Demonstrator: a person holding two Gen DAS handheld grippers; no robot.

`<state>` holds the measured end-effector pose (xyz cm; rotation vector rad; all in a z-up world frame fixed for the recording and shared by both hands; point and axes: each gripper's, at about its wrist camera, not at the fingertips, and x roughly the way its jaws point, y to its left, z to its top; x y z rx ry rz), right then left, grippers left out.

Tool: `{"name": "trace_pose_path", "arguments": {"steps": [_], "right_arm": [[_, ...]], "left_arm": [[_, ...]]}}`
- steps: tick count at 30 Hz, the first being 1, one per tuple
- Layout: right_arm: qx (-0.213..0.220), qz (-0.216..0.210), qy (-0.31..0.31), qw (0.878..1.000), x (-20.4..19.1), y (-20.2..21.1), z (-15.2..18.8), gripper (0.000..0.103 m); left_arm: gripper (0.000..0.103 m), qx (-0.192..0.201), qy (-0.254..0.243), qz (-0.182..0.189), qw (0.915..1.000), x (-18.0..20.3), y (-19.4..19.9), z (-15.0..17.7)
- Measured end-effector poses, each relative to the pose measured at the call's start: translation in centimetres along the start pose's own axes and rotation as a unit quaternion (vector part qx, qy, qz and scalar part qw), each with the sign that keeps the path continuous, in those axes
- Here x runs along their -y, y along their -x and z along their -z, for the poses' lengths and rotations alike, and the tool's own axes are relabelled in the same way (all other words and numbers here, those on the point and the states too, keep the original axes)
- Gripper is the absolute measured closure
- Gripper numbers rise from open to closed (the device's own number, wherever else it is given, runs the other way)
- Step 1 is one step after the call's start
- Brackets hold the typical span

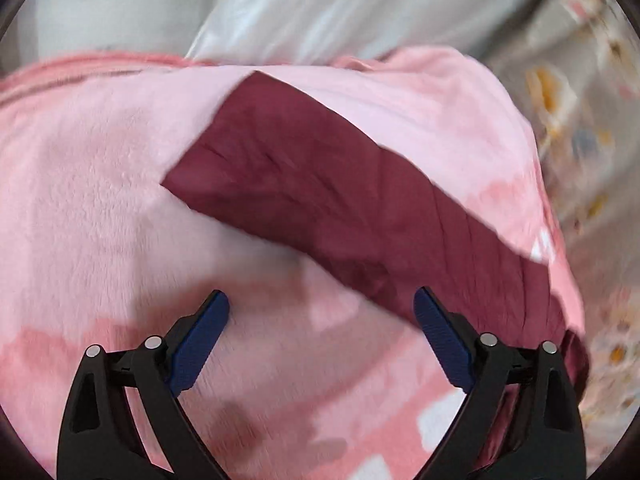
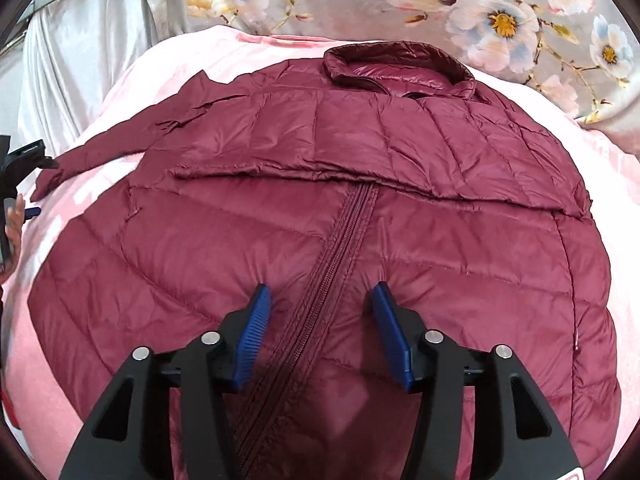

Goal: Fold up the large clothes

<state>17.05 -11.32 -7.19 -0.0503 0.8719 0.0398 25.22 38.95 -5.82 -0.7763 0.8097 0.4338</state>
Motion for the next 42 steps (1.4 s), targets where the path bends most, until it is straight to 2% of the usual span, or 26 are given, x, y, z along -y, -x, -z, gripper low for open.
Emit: {"name": "trace_pose_path", "arguments": {"steps": [3,5,6,7,10,12,14,16,17,20,23,24,25,27,28,29,32,33,36,39,42], "right_arm": [[0.000,0.001,-0.008,1.000,0.3,-0.1,0.2,0.045],[0.001,-0.001,-0.015,1.000,0.4,0.0,0.3,0.044],[0.001,-0.001,-0.017,1.000,0.5,0.1,0.3,0.044],[0.002,-0.002,-0.020,1.000,0.5,0.1,0.3,0.044],[0.006,-0.003,-0.030,1.000,0.7,0.7,0.4,0.044],[0.010,-0.003,-0.036,0.999,0.9,1.1,0.5,0.044],[0.015,-0.003,-0.046,0.999,1.3,1.7,0.5,0.044],[0.023,0.002,-0.059,0.998,2.0,2.4,0.4,0.044],[0.026,0.005,-0.064,0.998,2.4,2.7,0.3,0.044],[0.038,0.025,-0.075,0.996,3.9,3.9,0.2,0.044],[0.041,0.047,-0.083,0.995,5.4,4.4,0.3,0.044],[0.042,0.055,-0.088,0.994,6.1,4.6,0.4,0.044],[0.042,0.062,-0.094,0.993,6.9,4.8,0.6,0.044],[0.039,0.072,-0.105,0.991,8.1,5.0,0.9,0.044],[0.038,0.075,-0.110,0.990,8.7,5.1,1.2,0.044],[0.036,0.080,-0.116,0.989,9.5,5.3,1.3,0.044],[0.038,0.083,-0.120,0.989,10.8,5.7,1.2,0.044],[0.042,0.081,-0.120,0.989,11.3,5.9,0.9,0.043],[0.049,0.057,-0.120,0.990,12.1,5.6,-0.6,0.042],[0.056,0.026,-0.120,0.991,12.4,4.6,-3.2,0.039],[0.055,0.000,-0.137,0.989,13.3,2.7,-5.7,0.038]], "left_arm": [[0.032,0.016,0.003,-0.005,0.9999,0.0,-0.4,-1.0],[0.064,0.008,0.004,-0.001,1.0000,0.6,-1.4,-1.6],[0.076,0.004,0.003,-0.001,1.0000,1.1,-1.7,-2.0],[0.094,0.003,-0.003,-0.001,1.0000,1.7,-1.9,-2.2],[0.099,0.035,-0.052,0.004,0.9980,5.4,0.0,-2.2],[0.100,0.069,-0.108,0.012,0.9917,9.6,2.2,-1.1],[0.100,0.087,-0.157,0.040,0.9829,13.9,4.6,0.5],[0.100,0.097,-0.214,0.080,0.9688,18.9,7.1,3.2],[0.100,0.095,-0.248,0.105,0.9583,21.9,8.4,5.2],[0.100,0.067,-0.313,0.162,0.9335,27.8,10.3,10.4],[0.099,0.008,-0.378,0.220,0.8992,34.1,10.8,18.4],[0.098,-0.007,-0.391,0.225,0.8922,35.3,10.5,20.4],[0.095,-0.029,-0.405,0.231,0.8838,36.3,9.9,22.9],[0.070,-0.085,-0.430,0.246,0.8643,38.0,8.3,27.7],[0.049,-0.104,-0.433,0.250,0.8598,38.1,7.7,29.6],[0.043,-0.112,-0.431,0.253,0.8590,37.8,7.2,30.7],[0.040,-0.111,-0.427,0.254,0.8606,35.8,7.2,31.9],[0.037,-0.109,-0.415,0.256,0.8660,34.8,7.3,31.2],[0.027,-0.082,-0.367,0.252,0.8918,32.1,7.2,27.2],[0.026,-0.062,-0.329,0.223,0.9156,29.8,6.6,23.4],[0.027,-0.068,-0.279,0.190,0.9388,27.4,4.3,19.1]]}}
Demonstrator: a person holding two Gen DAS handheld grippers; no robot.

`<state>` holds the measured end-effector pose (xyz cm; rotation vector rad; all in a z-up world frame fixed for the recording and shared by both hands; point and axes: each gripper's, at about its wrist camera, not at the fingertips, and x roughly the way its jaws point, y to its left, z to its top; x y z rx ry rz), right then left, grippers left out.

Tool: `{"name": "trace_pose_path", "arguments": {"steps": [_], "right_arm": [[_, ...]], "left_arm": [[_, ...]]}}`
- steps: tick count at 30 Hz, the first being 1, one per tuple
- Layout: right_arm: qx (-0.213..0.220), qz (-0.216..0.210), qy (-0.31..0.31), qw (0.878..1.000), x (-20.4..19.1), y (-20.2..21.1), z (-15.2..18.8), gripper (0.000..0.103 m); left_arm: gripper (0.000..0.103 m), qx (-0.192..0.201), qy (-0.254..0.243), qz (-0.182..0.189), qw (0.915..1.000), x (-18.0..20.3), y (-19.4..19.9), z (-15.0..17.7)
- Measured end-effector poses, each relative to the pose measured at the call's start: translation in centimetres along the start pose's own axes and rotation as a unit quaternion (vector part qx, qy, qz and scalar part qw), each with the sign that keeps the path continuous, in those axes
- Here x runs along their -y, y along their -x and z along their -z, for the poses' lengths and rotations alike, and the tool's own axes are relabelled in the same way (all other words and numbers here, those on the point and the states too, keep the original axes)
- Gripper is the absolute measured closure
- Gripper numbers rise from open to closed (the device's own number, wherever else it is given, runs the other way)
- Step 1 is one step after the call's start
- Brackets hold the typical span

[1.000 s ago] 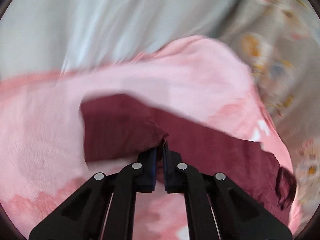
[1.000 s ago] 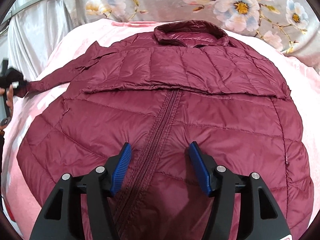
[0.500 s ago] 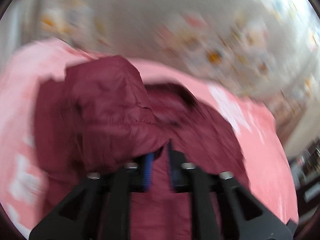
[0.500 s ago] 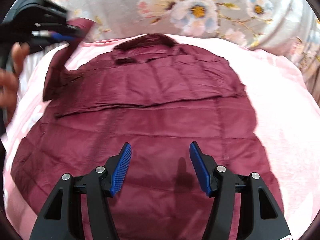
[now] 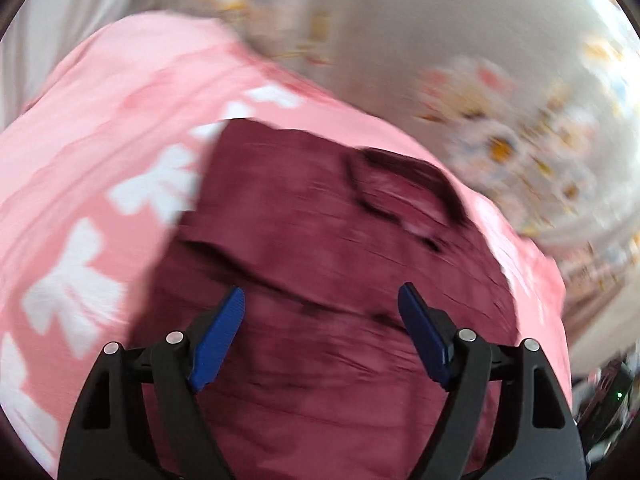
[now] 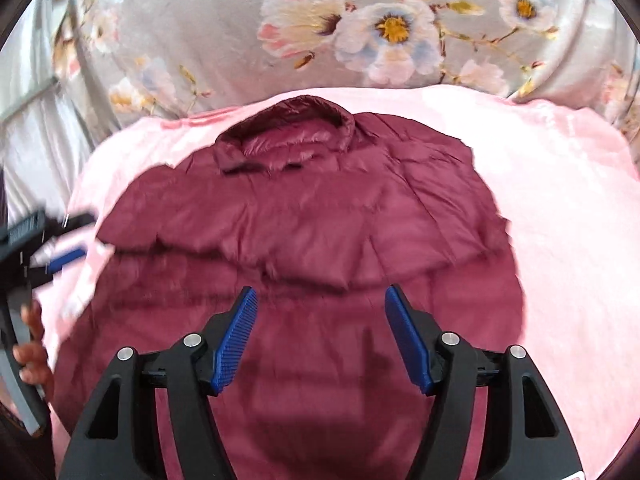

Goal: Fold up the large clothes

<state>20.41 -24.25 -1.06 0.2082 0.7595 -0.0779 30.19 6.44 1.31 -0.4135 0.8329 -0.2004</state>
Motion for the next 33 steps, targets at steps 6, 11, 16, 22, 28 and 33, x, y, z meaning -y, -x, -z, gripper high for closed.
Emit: {"name": "trace_pose_path", "arguments": {"steps": [6,11,16,22,28,33], "right_arm": [[-0.045,-0.014,-0.077,0.996,2.1,-5.5,-2.5,0.038],[-0.071,-0.032,-0.099,0.992,2.3,-7.9,-2.4,0.094],[0.008,-0.009,-0.057,0.998,1.6,-4.2,-5.0,0.101],[0.072,0.076,0.037,0.994,1.2,-0.3,-7.5,0.101],[0.038,0.099,0.047,0.993,3.2,-2.6,-6.4,0.101],[0.016,0.081,0.012,0.996,5.5,-4.0,-5.5,0.101]], "left_arm": [[0.027,-0.020,0.124,0.013,0.9920,-6.7,-1.8,-2.6],[0.027,-0.036,0.202,0.037,0.9781,-10.1,-3.7,-3.2],[0.034,-0.059,0.232,0.045,0.9698,-10.5,-6.1,-3.7],[0.036,-0.061,0.221,0.036,0.9726,-9.4,-6.9,-3.6],[0.072,-0.051,0.183,-0.038,0.9810,-8.6,-7.9,-4.5],[0.099,-0.042,0.152,-0.075,0.9847,-8.6,-7.7,-4.5]]}}
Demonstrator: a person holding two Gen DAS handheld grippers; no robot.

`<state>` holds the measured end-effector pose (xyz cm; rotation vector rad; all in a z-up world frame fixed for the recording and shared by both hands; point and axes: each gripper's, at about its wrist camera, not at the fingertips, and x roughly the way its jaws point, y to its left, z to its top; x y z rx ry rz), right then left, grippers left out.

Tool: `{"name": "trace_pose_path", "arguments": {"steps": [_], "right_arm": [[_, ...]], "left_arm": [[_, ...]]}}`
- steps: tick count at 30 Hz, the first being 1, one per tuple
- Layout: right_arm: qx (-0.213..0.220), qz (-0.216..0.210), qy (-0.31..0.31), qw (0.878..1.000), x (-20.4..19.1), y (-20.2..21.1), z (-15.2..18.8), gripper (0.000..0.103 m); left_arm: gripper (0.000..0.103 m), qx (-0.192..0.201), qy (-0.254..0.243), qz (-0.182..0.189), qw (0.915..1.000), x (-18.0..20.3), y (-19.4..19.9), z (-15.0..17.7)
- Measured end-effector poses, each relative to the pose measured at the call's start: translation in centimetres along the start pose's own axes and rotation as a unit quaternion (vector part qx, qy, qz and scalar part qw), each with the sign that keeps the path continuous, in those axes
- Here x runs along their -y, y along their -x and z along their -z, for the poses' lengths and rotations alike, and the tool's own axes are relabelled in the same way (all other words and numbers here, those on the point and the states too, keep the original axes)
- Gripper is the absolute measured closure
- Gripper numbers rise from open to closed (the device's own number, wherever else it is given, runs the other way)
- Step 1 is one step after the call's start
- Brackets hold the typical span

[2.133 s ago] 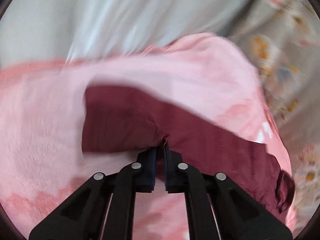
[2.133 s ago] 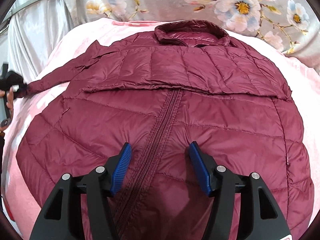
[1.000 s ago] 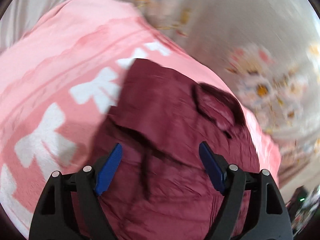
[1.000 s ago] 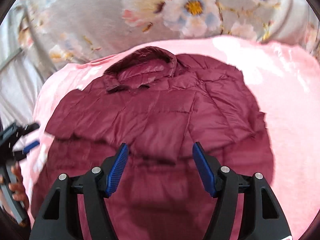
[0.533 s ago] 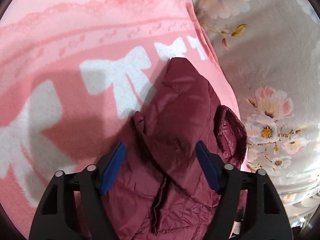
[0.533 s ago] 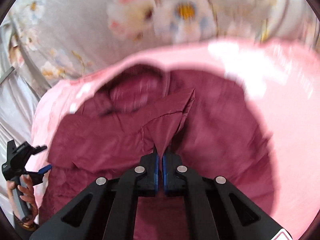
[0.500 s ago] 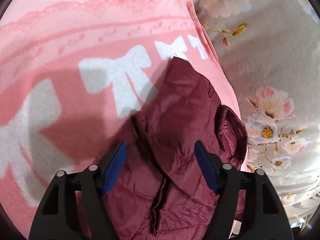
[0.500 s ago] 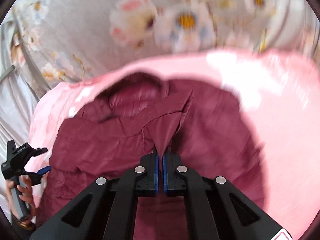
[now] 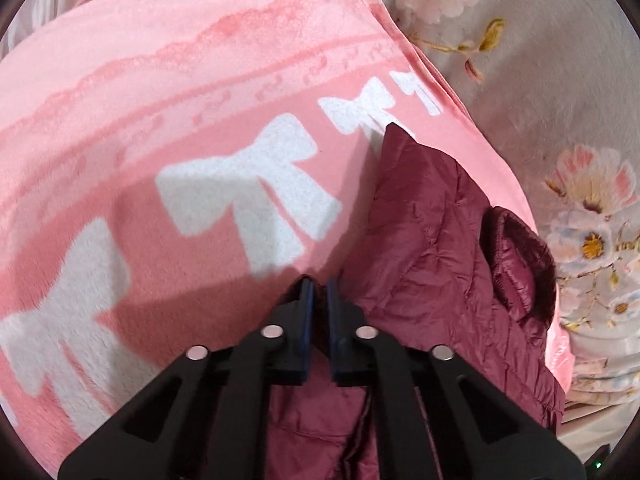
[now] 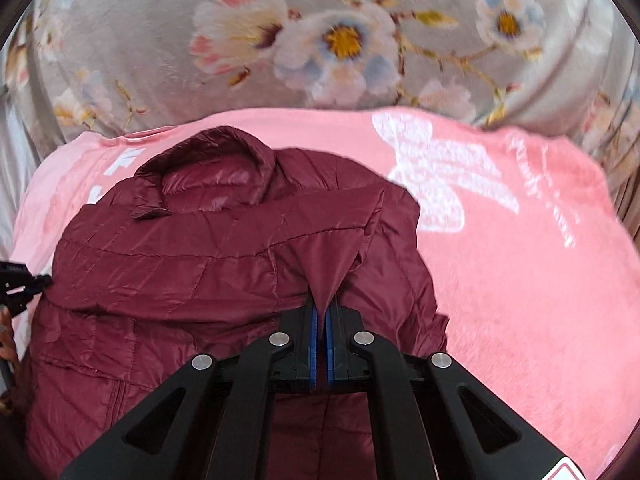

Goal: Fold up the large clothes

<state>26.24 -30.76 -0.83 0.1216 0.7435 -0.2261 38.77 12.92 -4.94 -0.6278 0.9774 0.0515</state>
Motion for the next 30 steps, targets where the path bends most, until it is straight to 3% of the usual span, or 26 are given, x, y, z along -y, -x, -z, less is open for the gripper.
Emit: {"name": "trace_pose_path", "arguments": {"steps": [4,9,13,18,21,24,27,29,30], "right_arm": [[-0.006,-0.018,-0.022,1.000,1.0,-0.3,0.8,0.101],[-0.049,-0.031,-0.050,0.997,2.5,-3.0,3.2,0.101],[-0.058,-0.040,-0.059,0.996,2.9,-4.0,4.3,0.101],[-0.057,-0.021,-0.024,0.998,1.8,-4.5,4.5,0.101],[-0.059,-0.023,-0.021,0.998,2.0,-3.9,4.3,0.094],[-0.040,-0.013,-0.032,0.999,3.2,-1.0,4.4,0.070],[0.000,0.006,-0.033,0.999,3.8,2.7,3.9,0.067],[0.014,-0.011,-0.028,0.999,2.8,4.1,2.4,0.067],[0.015,-0.020,-0.021,0.999,2.0,4.2,1.7,0.067]], "left_arm": [[0.100,0.041,-0.018,-0.001,0.9990,0.3,2.4,0.8],[0.100,0.036,-0.031,-0.039,0.9981,-0.2,0.9,1.7],[0.099,0.047,-0.054,-0.053,0.9960,-0.2,0.2,2.7],[0.099,0.070,-0.101,-0.092,0.9882,1.1,-0.1,3.6],[0.097,0.060,-0.114,-0.102,0.9865,1.3,0.4,3.6],[0.092,0.068,-0.134,-0.114,0.9820,1.3,3.3,4.1],[0.086,0.104,-0.162,-0.117,0.9744,2.5,6.5,4.3],[0.086,0.114,-0.181,-0.100,0.9717,4.6,7.8,4.2],[0.086,0.108,-0.194,-0.072,0.9723,6.8,8.1,4.4]]}}
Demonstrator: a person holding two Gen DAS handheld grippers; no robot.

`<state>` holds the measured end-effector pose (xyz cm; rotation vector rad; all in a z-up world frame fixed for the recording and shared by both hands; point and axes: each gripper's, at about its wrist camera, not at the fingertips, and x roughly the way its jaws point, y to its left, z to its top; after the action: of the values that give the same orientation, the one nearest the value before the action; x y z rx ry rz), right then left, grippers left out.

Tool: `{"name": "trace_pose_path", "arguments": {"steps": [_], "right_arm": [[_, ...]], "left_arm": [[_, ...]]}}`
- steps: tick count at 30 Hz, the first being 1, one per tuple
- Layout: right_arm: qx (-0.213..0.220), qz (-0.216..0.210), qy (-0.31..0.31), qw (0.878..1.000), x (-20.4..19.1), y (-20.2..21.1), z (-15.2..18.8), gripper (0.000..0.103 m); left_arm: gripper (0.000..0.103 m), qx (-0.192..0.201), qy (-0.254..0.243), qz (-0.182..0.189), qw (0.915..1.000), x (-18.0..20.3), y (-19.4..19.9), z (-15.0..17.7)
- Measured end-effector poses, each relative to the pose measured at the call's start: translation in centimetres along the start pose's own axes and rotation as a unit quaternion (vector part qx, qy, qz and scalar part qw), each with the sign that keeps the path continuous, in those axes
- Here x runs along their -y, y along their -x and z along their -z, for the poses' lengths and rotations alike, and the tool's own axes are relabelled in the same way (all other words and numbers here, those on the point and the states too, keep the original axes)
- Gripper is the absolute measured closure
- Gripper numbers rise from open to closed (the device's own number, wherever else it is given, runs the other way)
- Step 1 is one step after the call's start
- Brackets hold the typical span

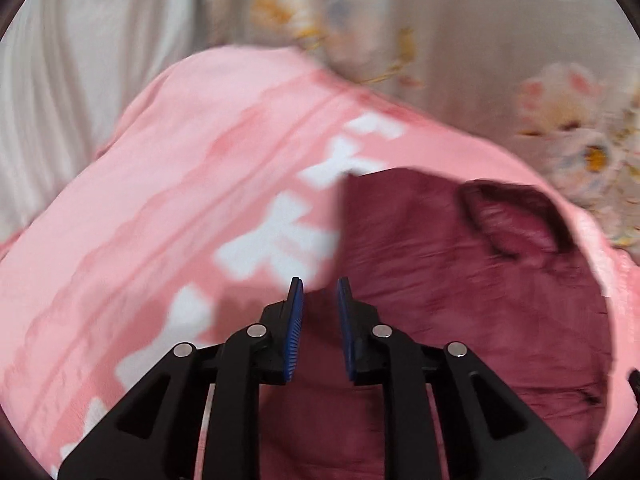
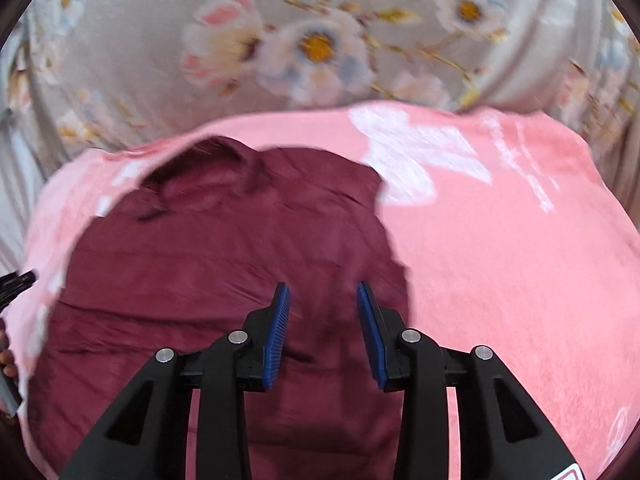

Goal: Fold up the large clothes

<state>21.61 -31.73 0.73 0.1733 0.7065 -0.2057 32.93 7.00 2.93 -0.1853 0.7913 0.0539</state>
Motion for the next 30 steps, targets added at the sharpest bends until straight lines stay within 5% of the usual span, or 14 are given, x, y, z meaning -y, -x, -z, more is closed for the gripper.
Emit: {"name": "trace_pose_path", "arguments": {"steps": [4,10,20,30], "right_arm": [[-0.029,-0.063,0.032,0.997,-5.2,-2.7,-2.2,0.074],[-0.102,-0.082,0.059,0.990,-9.2,-9.2,0.2,0.078],[-0.070,-0.050,0.097,0.992,-10.5,-9.6,3.7,0.079],[-0.064,-0.048,0.100,0.992,-10.5,-9.6,3.6,0.079]], "left_arm": [[0.086,-0.059,-0.036,0.091,0.9934,7.1,-1.7,-0.2],[0.085,-0.122,-0.072,0.086,0.9862,11.9,-7.0,4.1],[0.086,-0.063,-0.110,0.077,0.9889,11.3,-7.1,7.5],[0.086,-0.044,-0.131,0.056,0.9889,12.0,-7.0,7.9]]}}
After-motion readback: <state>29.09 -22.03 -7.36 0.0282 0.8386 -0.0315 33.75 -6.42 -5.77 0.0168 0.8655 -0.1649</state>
